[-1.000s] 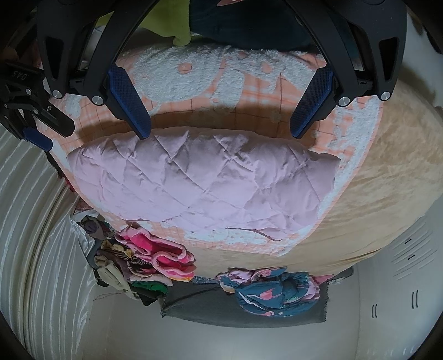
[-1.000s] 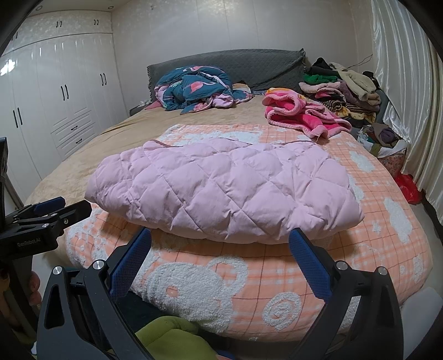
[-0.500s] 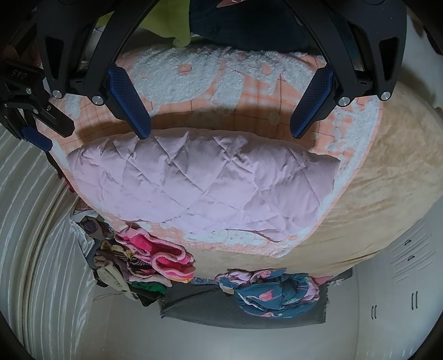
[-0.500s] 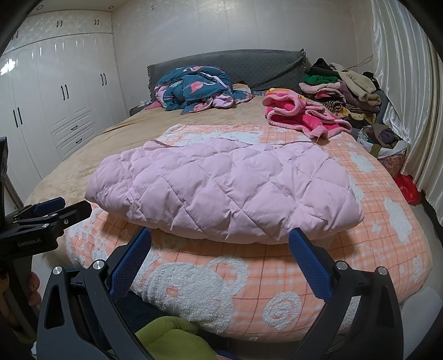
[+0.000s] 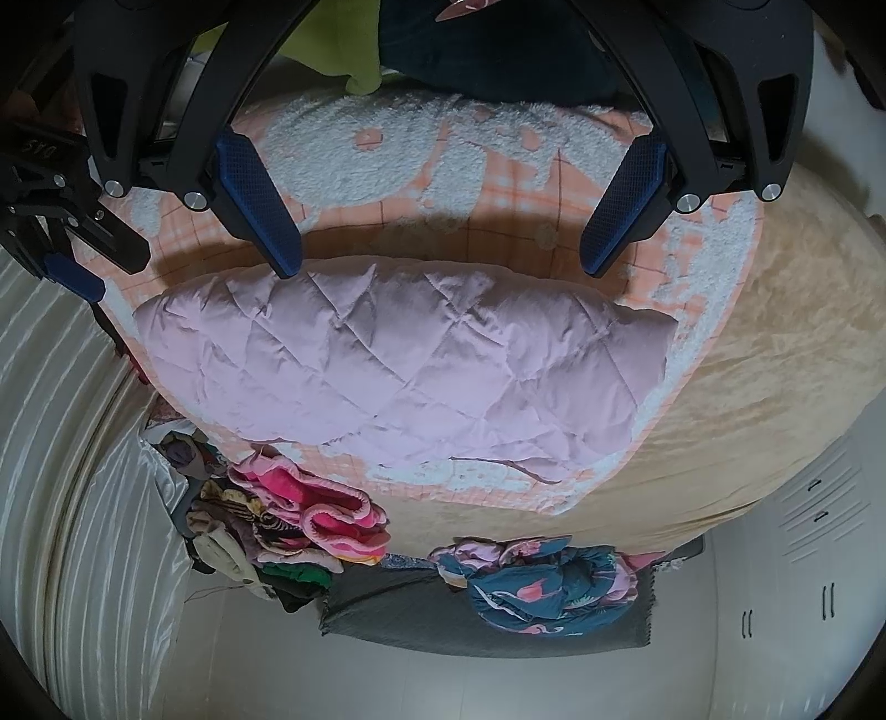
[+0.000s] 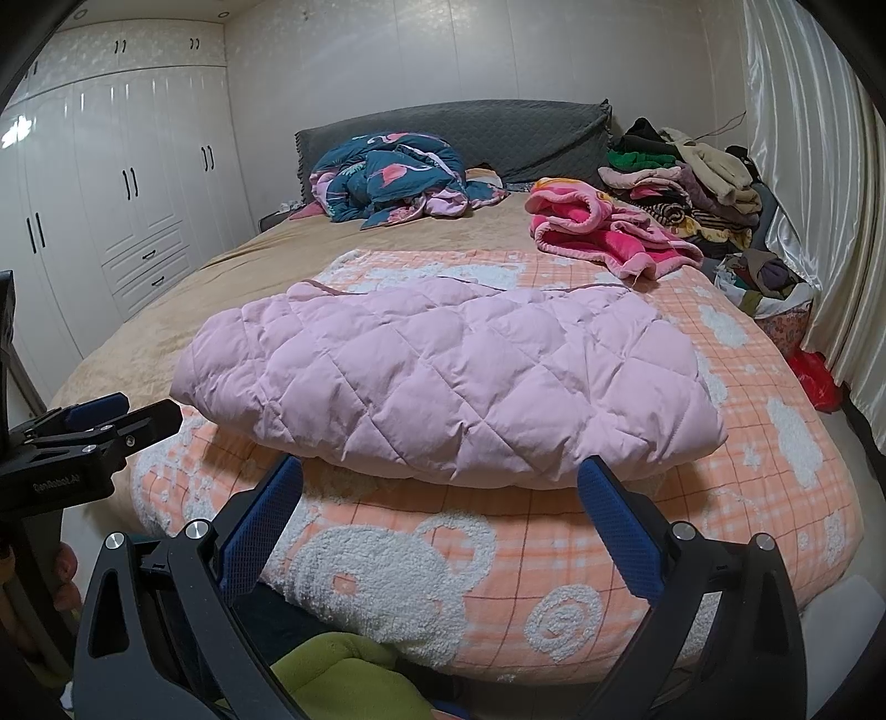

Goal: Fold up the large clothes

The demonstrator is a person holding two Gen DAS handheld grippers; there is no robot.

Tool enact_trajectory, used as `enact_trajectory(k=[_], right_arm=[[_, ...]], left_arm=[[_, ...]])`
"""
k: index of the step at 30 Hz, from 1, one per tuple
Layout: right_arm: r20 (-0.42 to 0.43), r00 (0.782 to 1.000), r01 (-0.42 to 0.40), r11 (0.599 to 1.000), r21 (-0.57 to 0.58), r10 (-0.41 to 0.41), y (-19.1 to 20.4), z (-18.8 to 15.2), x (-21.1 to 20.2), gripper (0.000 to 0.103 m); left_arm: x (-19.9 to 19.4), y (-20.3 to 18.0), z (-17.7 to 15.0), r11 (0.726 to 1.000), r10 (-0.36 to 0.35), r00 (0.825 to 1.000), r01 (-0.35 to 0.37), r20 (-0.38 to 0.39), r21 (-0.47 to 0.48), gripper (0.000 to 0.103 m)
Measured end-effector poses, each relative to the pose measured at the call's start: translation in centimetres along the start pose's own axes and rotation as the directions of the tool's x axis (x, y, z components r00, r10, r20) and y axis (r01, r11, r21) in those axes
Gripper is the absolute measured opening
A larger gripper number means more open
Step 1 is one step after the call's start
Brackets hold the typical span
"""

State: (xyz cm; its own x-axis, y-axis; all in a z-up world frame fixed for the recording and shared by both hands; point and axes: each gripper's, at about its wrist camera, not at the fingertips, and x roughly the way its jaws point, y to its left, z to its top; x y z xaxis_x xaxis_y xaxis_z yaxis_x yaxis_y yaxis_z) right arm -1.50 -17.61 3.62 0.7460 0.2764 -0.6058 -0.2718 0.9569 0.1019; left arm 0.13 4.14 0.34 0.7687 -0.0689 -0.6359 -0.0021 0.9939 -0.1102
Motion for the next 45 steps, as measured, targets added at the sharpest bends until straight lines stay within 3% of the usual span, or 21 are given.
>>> enact_trajectory(k=[37, 45], right_arm=[[-0.006, 1.000, 0.022, 1.000, 0.001, -0.022, -0.2, 0.2, 0.2, 0.099], [-0.011, 0.999, 0.047, 0.998, 0.038, -0.047, -1.5, -0.3, 0.8, 0.099]], left_arm=[[-0.2, 0.9, -0.2, 1.000, 0.019, 1.000, -0.019, 0.018, -0.012, 0.094], [0.1, 2.5, -0.5, 0.996, 0.067, 0.998, -0.067, -0.007, -0.060, 0.094]])
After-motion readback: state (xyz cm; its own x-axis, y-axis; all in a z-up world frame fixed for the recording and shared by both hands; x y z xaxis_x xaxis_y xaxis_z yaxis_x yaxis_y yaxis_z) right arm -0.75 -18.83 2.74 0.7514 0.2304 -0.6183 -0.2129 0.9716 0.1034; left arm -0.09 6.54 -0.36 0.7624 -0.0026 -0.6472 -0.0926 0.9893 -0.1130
